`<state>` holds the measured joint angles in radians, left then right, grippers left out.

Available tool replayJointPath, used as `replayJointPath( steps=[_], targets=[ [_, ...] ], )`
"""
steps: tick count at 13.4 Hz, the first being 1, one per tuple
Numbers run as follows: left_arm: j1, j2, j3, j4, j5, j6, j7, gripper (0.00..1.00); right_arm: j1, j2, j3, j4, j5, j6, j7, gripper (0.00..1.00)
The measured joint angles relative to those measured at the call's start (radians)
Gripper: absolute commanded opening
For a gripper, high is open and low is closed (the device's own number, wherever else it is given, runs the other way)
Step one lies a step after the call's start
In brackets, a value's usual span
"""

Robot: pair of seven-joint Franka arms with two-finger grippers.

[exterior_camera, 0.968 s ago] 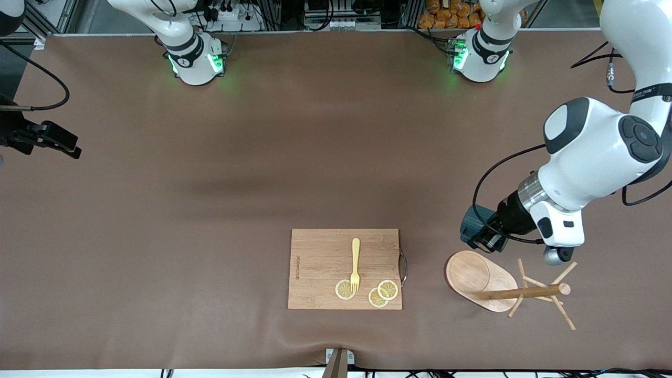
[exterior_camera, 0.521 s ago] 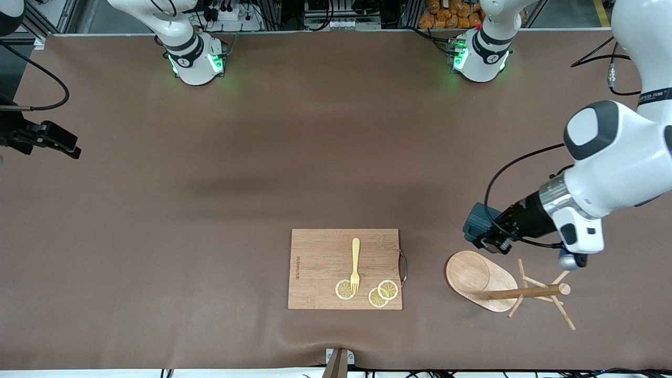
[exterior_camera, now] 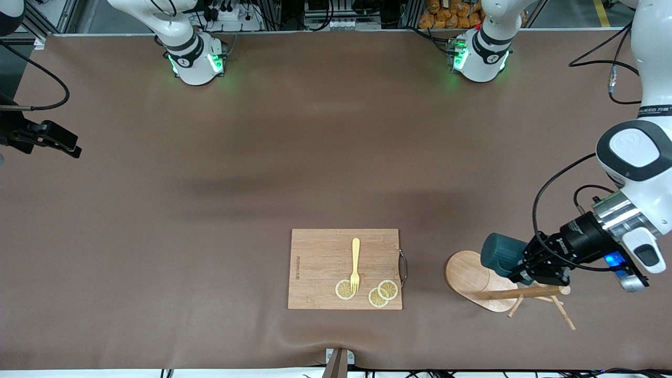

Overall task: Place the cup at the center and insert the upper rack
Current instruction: 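Hook the mug handle onto a stand peg with the left gripper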

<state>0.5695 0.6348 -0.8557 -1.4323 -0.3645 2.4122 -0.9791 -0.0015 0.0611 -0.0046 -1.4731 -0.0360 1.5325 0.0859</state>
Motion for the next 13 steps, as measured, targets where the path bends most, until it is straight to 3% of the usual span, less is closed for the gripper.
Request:
replayJointPath(
  steps=[3,8,13],
  targets=[
    [-0.005,0.002,0.027,-0.010,-0.137,0.014,0.100,0.00,0.000,0.000,-0.001,0.000,0.000,0.000,0.000,1.00],
    [-0.021,0.018,0.041,-0.034,-0.232,0.057,0.213,0.00,-0.001,0.000,-0.002,0.000,0.000,-0.002,0.000,1.00],
    [-0.030,0.024,0.118,-0.043,-0.312,0.064,0.293,0.00,-0.001,0.000,-0.002,0.000,0.000,-0.007,0.000,1.00]
  ],
)
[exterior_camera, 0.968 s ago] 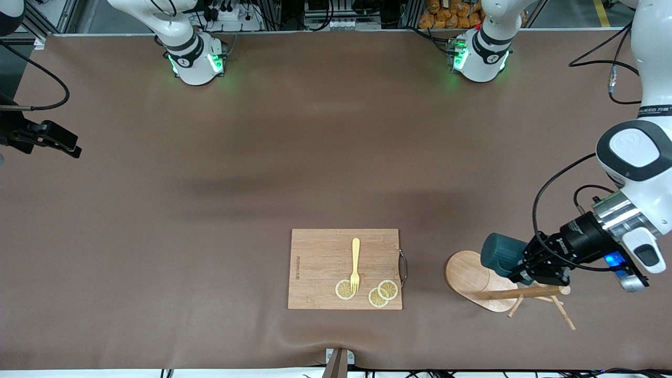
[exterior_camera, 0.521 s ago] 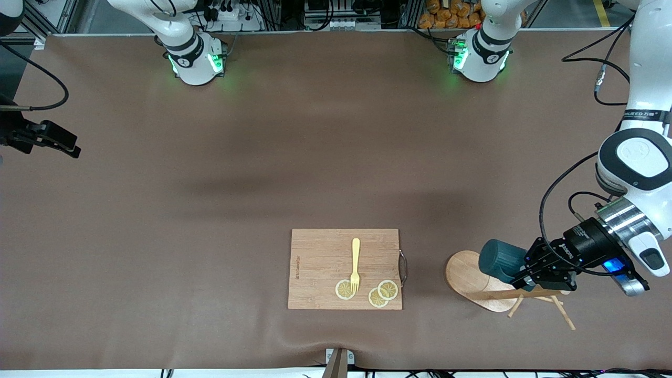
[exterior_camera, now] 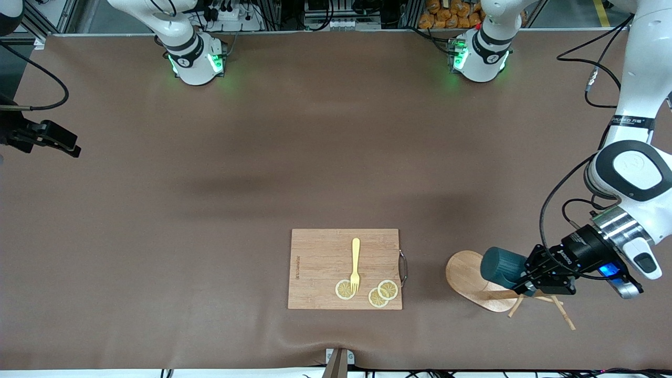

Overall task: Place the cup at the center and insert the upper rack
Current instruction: 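Hook the mug handle onto a stand peg with the left gripper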

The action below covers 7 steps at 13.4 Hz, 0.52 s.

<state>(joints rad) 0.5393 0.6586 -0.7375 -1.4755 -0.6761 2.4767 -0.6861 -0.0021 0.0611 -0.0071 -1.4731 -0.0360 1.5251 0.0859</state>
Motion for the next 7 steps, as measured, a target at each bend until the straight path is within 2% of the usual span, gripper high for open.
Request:
replayJointPath(
  steps=[7],
  targets=[
    [-0.001,0.000,0.039,0.000,-0.004,0.000,0.000,0.00,0.000,0.000,0.000,0.000,0.000,-0.001,0.000,1.00]
  ],
)
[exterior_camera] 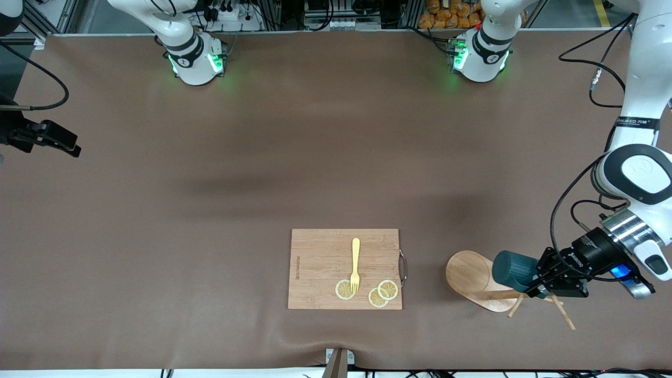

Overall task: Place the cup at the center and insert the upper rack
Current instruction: 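Hook the mug handle onto a stand peg with the left gripper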

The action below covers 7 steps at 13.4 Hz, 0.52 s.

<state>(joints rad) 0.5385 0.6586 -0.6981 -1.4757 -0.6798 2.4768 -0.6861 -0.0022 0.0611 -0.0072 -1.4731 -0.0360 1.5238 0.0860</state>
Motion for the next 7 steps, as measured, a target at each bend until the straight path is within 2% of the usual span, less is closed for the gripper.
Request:
replayJointPath(
  steps=[7],
  targets=[
    [-0.001,0.000,0.008,-0.010,-0.002,0.000,0.000,0.00,0.000,0.000,0.000,0.000,0.000,0.000,0.000,1.00]
  ],
)
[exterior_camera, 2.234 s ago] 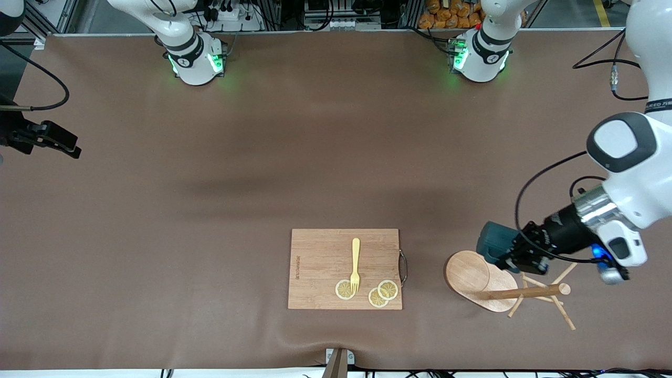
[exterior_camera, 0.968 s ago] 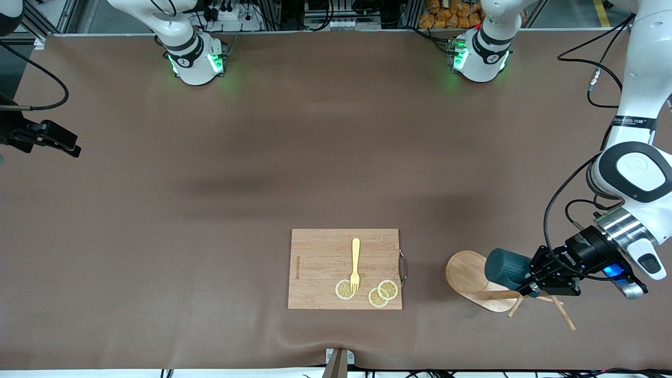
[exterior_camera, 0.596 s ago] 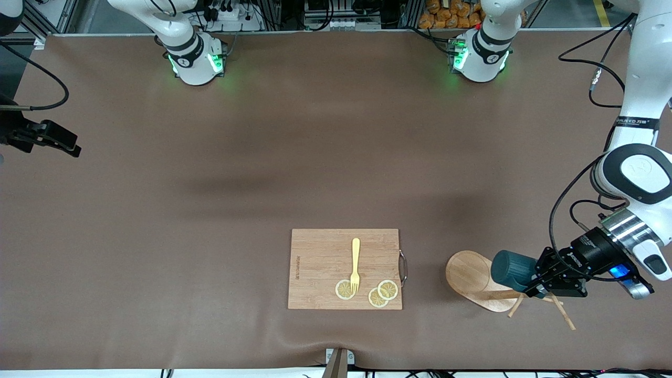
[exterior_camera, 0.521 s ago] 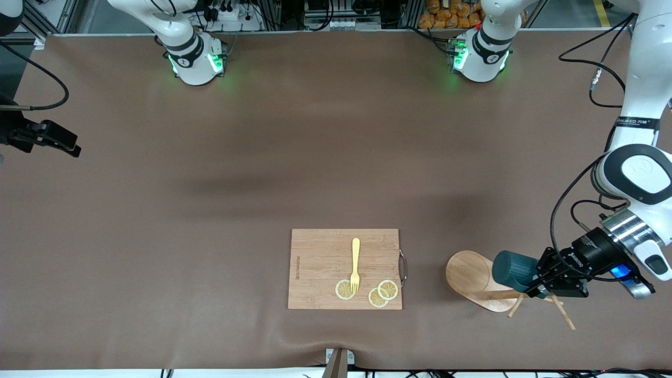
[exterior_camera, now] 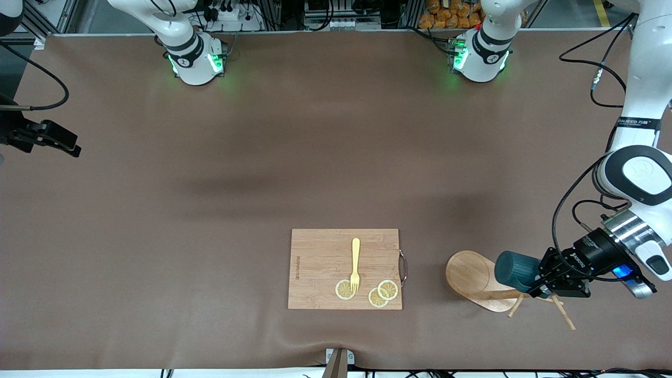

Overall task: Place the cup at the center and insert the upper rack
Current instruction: 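Hook the mug handle onto a stand peg with the left gripper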

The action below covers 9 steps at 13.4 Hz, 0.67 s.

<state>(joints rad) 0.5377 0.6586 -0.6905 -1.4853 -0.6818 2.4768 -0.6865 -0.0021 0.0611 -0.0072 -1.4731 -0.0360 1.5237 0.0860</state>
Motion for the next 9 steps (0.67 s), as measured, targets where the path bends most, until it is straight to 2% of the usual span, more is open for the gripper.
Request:
replayJointPath(
  steps=[7,8,9],
  targets=[
    [0.000,0.000,0.024,-0.008,-0.001,0.000,0.000,0.00,0.000,0.000,0.000,0.000,0.000,0.000,0.000,1.00],
    [0.000,0.000,0.024,-0.008,-0.001,0.000,0.000,0.38,0.000,0.000,0.000,0.000,0.000,0.000,0.000,1.00],
    [-0.001,0.000,0.024,-0.008,-0.001,0.000,0.000,0.99,0.000,0.000,0.000,0.000,0.000,0.000,0.000,1.00]
  ],
)
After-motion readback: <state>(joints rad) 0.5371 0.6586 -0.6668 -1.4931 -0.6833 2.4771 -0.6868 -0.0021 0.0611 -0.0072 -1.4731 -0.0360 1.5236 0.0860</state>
